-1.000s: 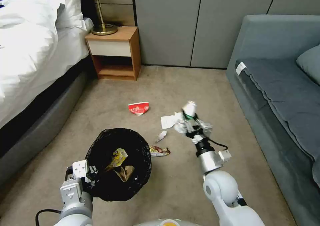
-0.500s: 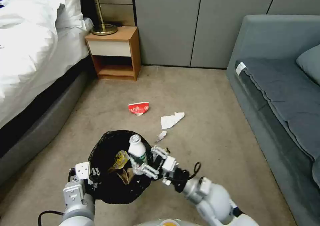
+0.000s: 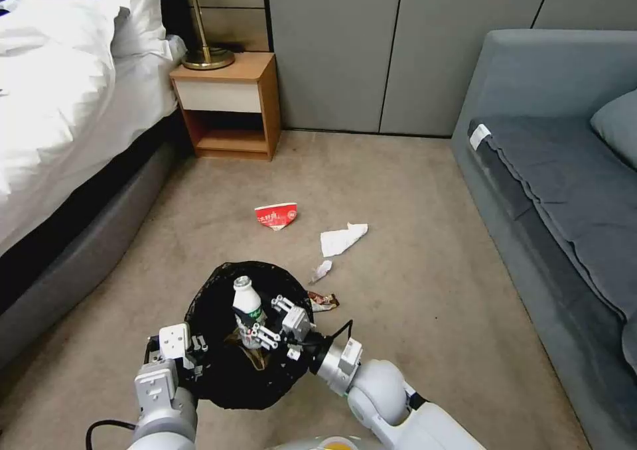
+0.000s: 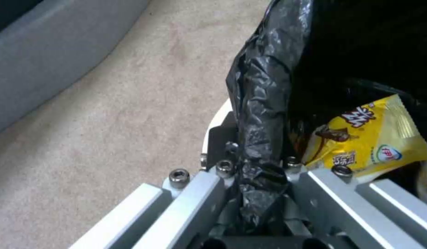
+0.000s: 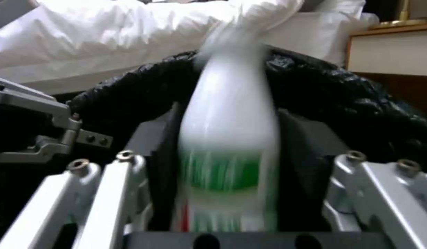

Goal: Pick up the trash bin, then pick up the garbage from the floor and place it into the trash bin.

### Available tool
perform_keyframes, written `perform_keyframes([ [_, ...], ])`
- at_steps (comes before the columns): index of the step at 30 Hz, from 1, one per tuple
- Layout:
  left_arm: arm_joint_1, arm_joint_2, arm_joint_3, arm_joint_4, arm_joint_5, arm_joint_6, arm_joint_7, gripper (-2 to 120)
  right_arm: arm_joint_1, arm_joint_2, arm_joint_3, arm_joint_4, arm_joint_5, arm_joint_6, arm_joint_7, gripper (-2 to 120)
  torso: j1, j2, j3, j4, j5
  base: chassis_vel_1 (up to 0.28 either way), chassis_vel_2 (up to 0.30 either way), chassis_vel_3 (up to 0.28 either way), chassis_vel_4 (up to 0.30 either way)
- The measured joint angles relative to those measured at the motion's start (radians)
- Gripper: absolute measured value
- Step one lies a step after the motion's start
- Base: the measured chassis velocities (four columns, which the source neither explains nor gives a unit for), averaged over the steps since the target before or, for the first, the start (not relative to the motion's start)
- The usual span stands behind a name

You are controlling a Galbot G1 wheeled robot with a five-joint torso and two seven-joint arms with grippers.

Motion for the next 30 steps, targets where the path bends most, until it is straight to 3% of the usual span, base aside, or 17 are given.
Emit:
perform_keyframes([
  [1,0.000,0.000,0.000,0.000,0.000,0.000,0.000,1,0.000,0.000,0.000,0.000,0.000,0.000,0.000,55,0.000,0.000,0.000,0.0000,0.0000,0.000,0.000,0.000,0.000],
  [8,-0.005,-0.007,0.008,0.009,0.016,-0.001,0.004,1,-0.021,-0.005,-0.002,0.032,0.015,-0.021,0.012,86,0.000,0.000,0.000,0.0001,0.0001,0.000,0.000,0.000,0.000],
  [14,-0.007,-0.008,0.007,0.010,0.016,-0.003,0.005,1,-0.042,-0.022,0.000,0.070,0.055,-0.043,0.026,100,0.000,0.000,0.000,0.0000,0.0001,0.000,0.000,0.000,0.000],
  [23,-0.007,-0.007,0.003,0.010,0.022,-0.003,0.006,1,-0.078,-0.038,0.023,0.141,0.047,-0.043,0.038,100,0.000,0.000,0.000,0.0001,0.0001,0.000,0.000,0.000,0.000],
  [27,-0.007,0.000,-0.010,0.010,0.023,-0.003,0.006,1,-0.110,-0.046,0.089,0.272,0.022,-0.041,0.072,100,0.000,0.000,0.000,0.0001,0.0000,0.000,0.000,0.000,0.000],
  [30,-0.006,0.011,-0.020,0.012,0.022,-0.004,0.006,1,-0.165,-0.056,0.170,0.472,0.057,-0.092,0.210,100,0.000,0.000,0.000,0.0002,0.0001,0.000,0.000,0.000,0.000],
])
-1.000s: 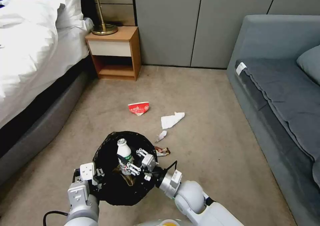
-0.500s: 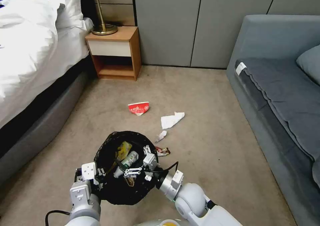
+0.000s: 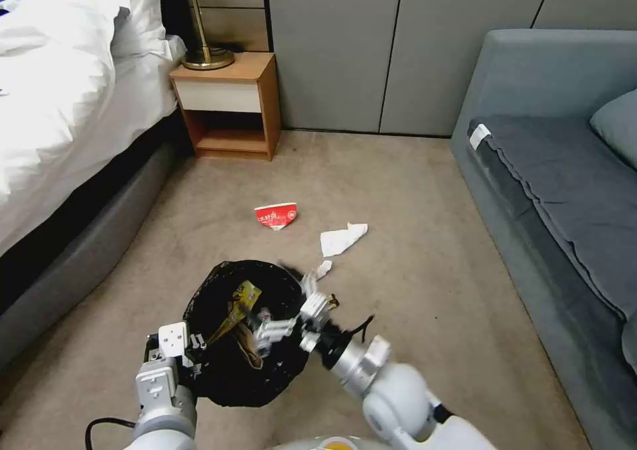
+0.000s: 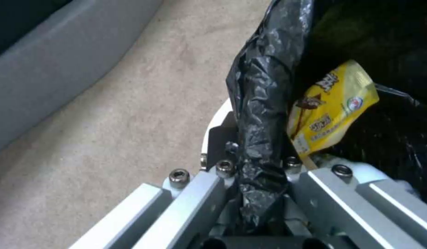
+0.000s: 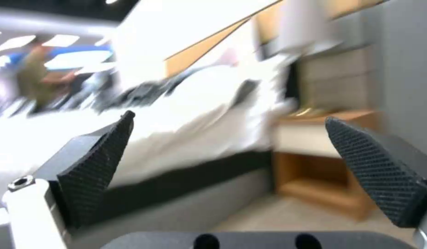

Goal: Pick up the trash bin, then pick up the garbage from the floor and place it into the trash bin.

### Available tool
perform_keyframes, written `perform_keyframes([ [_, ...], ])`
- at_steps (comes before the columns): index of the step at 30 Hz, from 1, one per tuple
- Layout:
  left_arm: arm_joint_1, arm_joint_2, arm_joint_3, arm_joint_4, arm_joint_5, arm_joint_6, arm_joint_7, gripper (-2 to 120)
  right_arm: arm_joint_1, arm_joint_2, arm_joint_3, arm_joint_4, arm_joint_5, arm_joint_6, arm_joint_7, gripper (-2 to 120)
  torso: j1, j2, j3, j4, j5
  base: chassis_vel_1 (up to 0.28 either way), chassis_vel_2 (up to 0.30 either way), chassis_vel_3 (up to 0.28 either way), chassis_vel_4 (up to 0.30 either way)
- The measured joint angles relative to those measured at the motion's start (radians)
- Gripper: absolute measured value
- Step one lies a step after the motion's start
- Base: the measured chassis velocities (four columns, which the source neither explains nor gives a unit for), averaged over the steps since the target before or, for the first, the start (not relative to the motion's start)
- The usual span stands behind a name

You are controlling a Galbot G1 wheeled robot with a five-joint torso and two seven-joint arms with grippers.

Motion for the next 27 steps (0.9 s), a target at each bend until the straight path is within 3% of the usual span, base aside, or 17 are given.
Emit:
perform_keyframes([
  [1,0.000,0.000,0.000,0.000,0.000,0.000,0.000,1,0.000,0.000,0.000,0.000,0.000,0.000,0.000,100,0.000,0.000,0.000,0.0000,0.0000,0.000,0.000,0.000,0.000],
  [5,-0.005,0.005,-0.008,0.005,0.000,-0.006,0.000,1,-0.128,0.006,0.133,0.147,-0.033,-0.049,0.166,100,0.000,0.000,0.000,-0.0003,0.0000,0.000,0.000,0.000,0.000],
  [10,-0.014,0.006,-0.018,0.008,-0.003,-0.019,0.006,1,-0.291,0.051,0.185,0.175,-0.067,-0.049,0.282,100,0.000,0.000,0.000,-0.0006,0.0001,0.000,0.000,0.000,0.000],
  [27,-0.003,0.011,-0.023,-0.007,-0.022,-0.039,0.015,1,-0.295,0.089,0.198,0.048,-0.155,0.011,0.279,100,0.000,0.000,0.000,-0.0001,0.0000,0.000,0.000,0.000,0.000],
])
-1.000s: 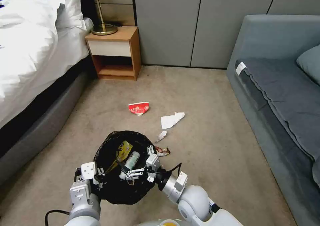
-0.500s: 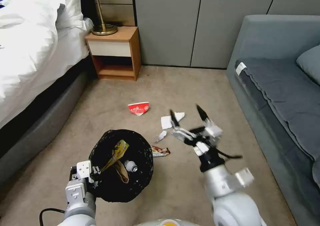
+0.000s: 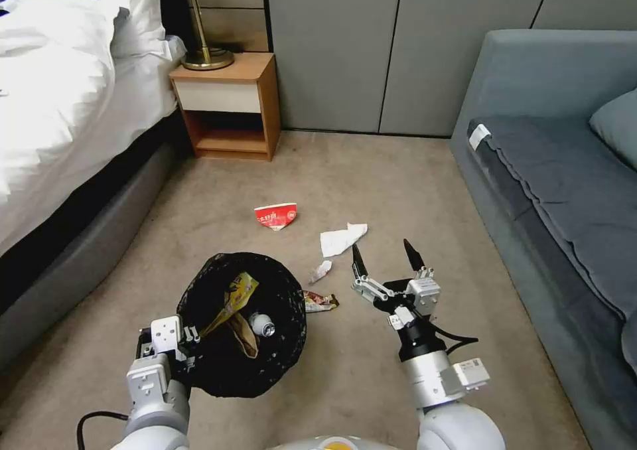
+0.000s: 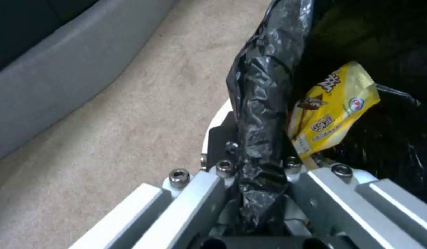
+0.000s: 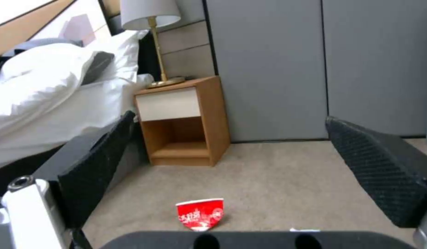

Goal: Pick up the trash bin, then pick up the garbage from the floor and place it into the trash bin.

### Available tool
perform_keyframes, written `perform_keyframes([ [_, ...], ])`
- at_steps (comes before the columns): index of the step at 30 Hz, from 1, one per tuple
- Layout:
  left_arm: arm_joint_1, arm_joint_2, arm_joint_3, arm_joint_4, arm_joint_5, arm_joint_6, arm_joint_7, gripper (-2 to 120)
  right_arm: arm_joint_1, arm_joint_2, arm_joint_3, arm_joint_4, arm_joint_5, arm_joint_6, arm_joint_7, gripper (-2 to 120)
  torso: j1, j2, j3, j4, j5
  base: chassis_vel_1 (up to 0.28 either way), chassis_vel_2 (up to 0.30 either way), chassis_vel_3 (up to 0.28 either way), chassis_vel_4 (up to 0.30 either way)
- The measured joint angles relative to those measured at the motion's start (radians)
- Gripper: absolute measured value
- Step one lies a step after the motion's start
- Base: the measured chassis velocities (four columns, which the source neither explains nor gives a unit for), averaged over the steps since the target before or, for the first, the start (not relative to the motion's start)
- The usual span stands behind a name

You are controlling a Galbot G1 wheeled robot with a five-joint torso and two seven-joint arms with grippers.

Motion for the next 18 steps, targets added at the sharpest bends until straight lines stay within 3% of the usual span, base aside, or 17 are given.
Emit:
perform_keyframes([
  [9,-0.002,0.000,-0.001,-0.002,-0.004,0.011,-0.004,1,0.015,0.001,0.007,-0.040,-0.011,0.021,-0.015,100,0.000,0.000,0.000,-0.0001,-0.0001,0.000,0.000,0.000,0.000],
  [18,-0.007,-0.006,0.000,-0.002,-0.004,0.011,-0.013,1,0.023,0.004,0.012,-0.050,-0.013,0.033,-0.025,100,0.000,0.000,0.000,0.0000,0.0000,0.070,0.076,0.086,0.071],
])
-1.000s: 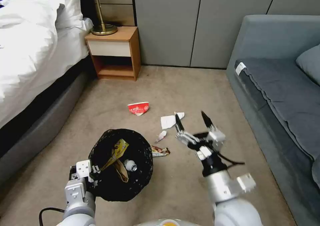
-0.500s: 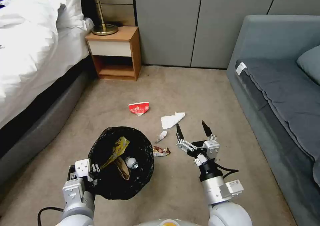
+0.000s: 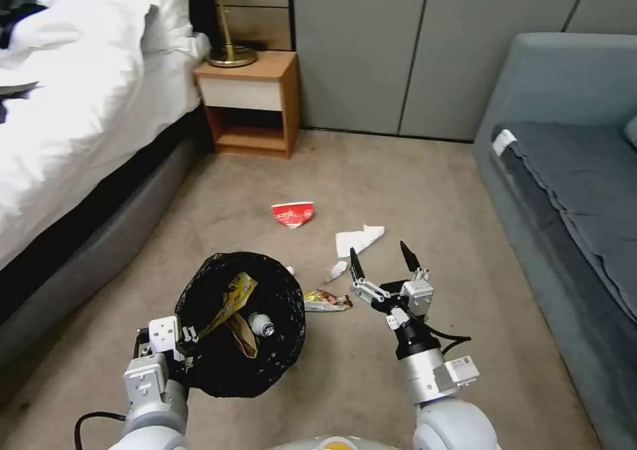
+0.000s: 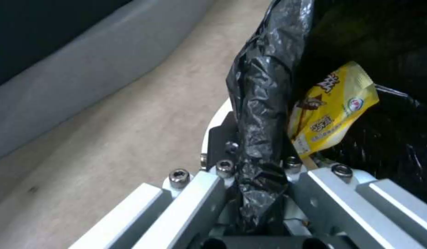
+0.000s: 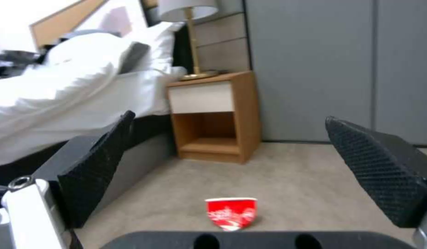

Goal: Pick up the trash bin, then pick up the garbage from the floor and place it into the trash bin.

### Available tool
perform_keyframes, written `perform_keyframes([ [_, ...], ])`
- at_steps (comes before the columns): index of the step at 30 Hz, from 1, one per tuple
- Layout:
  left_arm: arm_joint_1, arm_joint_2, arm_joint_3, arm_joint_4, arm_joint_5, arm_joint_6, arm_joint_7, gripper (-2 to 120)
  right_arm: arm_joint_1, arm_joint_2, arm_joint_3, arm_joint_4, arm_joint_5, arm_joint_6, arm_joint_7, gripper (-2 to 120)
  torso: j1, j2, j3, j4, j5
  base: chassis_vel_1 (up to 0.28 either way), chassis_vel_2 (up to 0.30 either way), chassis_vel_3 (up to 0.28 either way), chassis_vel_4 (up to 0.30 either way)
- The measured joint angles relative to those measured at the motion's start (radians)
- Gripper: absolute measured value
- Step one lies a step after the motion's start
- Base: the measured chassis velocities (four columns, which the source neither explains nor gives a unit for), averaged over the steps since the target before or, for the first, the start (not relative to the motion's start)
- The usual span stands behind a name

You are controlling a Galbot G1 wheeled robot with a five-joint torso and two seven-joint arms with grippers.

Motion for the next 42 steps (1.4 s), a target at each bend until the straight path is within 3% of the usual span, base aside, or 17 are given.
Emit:
perform_keyframes([
  [19,0.009,-0.007,0.005,0.002,0.027,-0.034,0.013,1,0.000,0.020,0.015,-0.026,-0.017,0.003,-0.006,100,0.000,0.000,0.000,0.0000,0.0000,0.030,0.036,0.030,0.034],
  [42,0.005,-0.006,0.001,-0.003,0.028,-0.036,0.014,1,0.021,0.019,0.023,-0.055,-0.033,0.034,-0.045,100,0.000,0.000,0.000,0.0000,-0.0003,-0.176,0.169,0.162,-0.161],
])
